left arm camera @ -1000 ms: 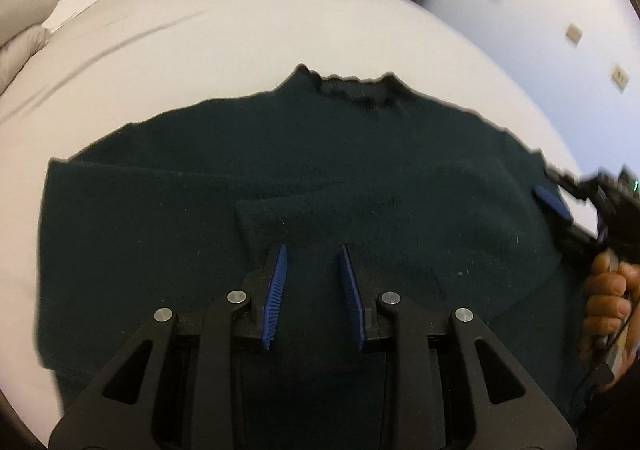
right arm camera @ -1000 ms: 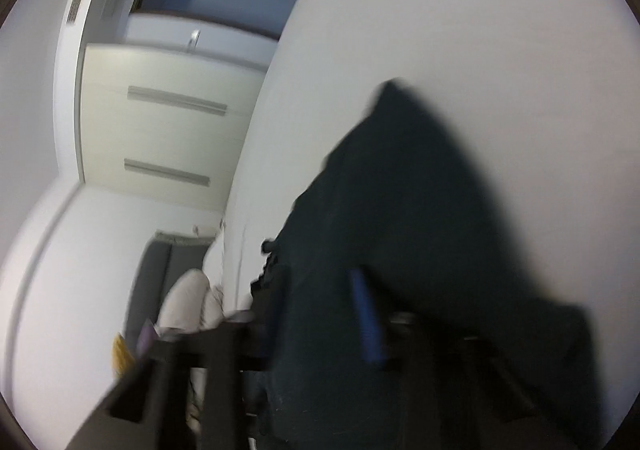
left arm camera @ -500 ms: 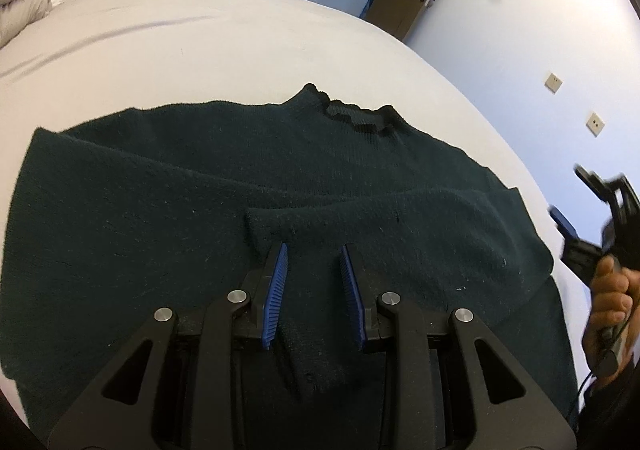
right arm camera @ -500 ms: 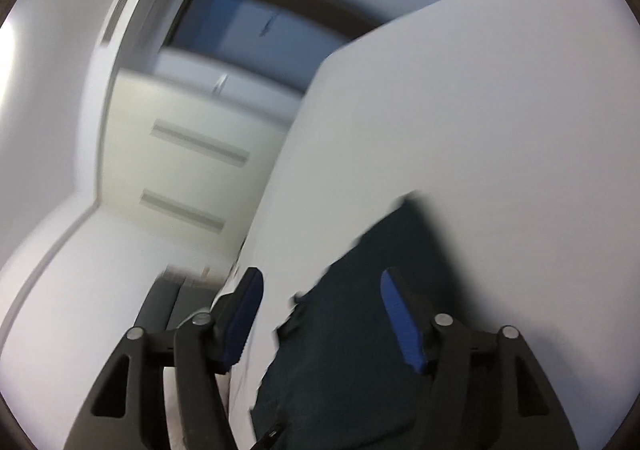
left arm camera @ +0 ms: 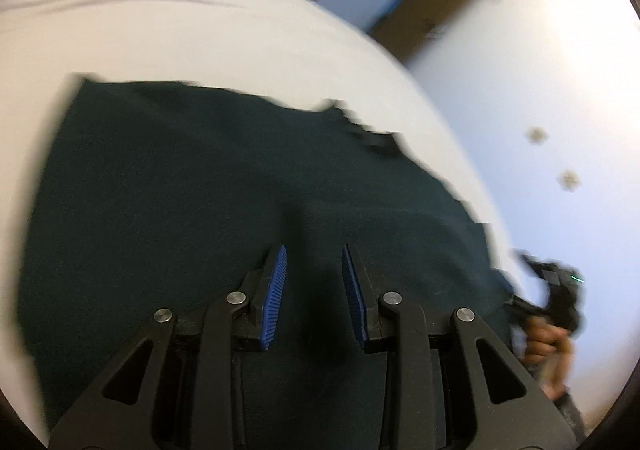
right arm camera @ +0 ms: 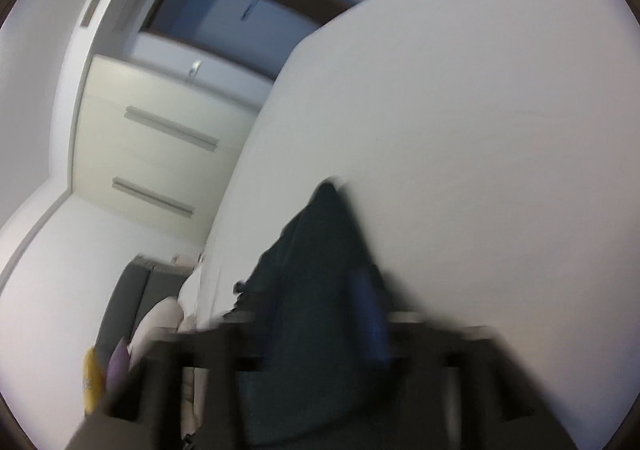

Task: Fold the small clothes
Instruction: 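Release the sweater and raise both grippers away from it, then grasp the sweater hem with both grippers and lift it up, then fold the hem over toward the collar with both grippers and release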

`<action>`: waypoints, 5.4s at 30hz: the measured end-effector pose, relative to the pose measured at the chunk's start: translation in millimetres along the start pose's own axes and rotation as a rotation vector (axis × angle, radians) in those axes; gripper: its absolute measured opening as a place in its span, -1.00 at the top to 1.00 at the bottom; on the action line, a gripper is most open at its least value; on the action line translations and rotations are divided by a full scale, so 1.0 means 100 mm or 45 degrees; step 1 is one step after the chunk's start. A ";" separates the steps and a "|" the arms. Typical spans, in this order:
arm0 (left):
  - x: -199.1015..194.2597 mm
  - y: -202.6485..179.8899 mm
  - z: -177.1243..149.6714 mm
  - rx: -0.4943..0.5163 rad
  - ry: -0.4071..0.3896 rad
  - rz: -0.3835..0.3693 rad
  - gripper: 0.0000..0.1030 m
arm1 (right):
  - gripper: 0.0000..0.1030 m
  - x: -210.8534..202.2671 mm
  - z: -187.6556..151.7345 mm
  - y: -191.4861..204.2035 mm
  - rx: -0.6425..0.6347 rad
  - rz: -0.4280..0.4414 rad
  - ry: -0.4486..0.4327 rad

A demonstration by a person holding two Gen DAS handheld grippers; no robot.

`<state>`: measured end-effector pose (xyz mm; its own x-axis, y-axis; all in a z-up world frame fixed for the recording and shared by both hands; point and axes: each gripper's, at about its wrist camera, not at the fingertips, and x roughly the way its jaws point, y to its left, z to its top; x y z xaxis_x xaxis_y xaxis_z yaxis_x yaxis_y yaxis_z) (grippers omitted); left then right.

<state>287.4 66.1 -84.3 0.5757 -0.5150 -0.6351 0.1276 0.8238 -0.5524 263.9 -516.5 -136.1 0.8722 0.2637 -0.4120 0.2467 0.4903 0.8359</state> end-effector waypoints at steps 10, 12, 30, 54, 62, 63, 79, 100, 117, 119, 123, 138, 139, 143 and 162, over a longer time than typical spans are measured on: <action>-0.47 0.51 -0.25 -0.175 -0.003 -0.003 0.45 | -0.37 -1.28 -0.34 0.18 -0.053 0.040 -0.082; -0.63 0.36 -0.24 -0.138 0.011 0.091 0.45 | -0.41 -1.50 -0.48 0.40 -0.187 -0.003 -0.076; -3.38 -1.20 -1.83 0.563 -0.645 0.244 -1.00 | -1.00 -3.41 -1.95 1.64 -1.302 -0.257 -0.567; -2.15 -0.74 -3.74 1.638 -0.095 0.903 -1.00 | -0.98 -2.57 -3.20 0.81 -1.810 -0.575 -0.049; -2.08 -0.68 -4.04 1.940 -0.205 0.951 -1.00 | -0.97 -2.48 -3.17 0.79 -1.777 -0.571 -0.032; -2.07 -0.67 -4.04 1.946 -0.205 0.953 -1.00 | -0.97 -2.47 -3.17 0.79 -1.771 -0.571 -0.031; -2.08 -0.51 -3.87 2.075 -0.271 1.099 0.41 | -0.88 -2.51 -3.21 0.77 -1.860 -0.618 -0.024; -2.68 -1.02 -3.06 1.511 -0.347 0.775 0.92 | -0.42 -2.35 -3.49 0.21 -2.432 -0.866 0.151; -2.66 -0.87 -3.17 1.422 -0.310 0.737 0.92 | 0.94 -2.27 -3.29 0.18 -2.411 -1.013 0.142; -2.70 -0.86 -3.08 1.362 -0.315 0.717 0.92 | 0.93 -2.30 -3.23 0.30 -2.368 -0.993 0.076; -2.78 -0.90 -2.82 1.237 -0.361 0.677 0.92 | 0.93 -2.29 -3.09 0.57 -2.314 -0.947 -0.061; -2.25 -0.92 -0.94 0.997 -0.425 0.684 0.92 | 0.94 -1.01 -2.04 1.42 -2.266 -0.881 -0.174; -2.12 -0.92 -0.80 1.000 -0.410 0.696 0.92 | 0.94 -0.86 -1.93 1.46 -2.259 -0.886 -0.161; -1.66 -0.90 -0.36 1.022 -0.351 0.726 0.92 | 0.94 -0.36 -1.60 1.55 -2.238 -0.900 -0.105; 0.65 -0.24 0.89 0.892 0.097 0.796 0.76 | -0.14 1.54 -0.44 1.28 -2.038 -1.044 0.266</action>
<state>394.0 33.6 -64.3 0.6529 0.0750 -0.7537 0.2840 0.8982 0.3355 411.4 -376.1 -108.8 0.6587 -0.4036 -0.6350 -0.1712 0.7415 -0.6488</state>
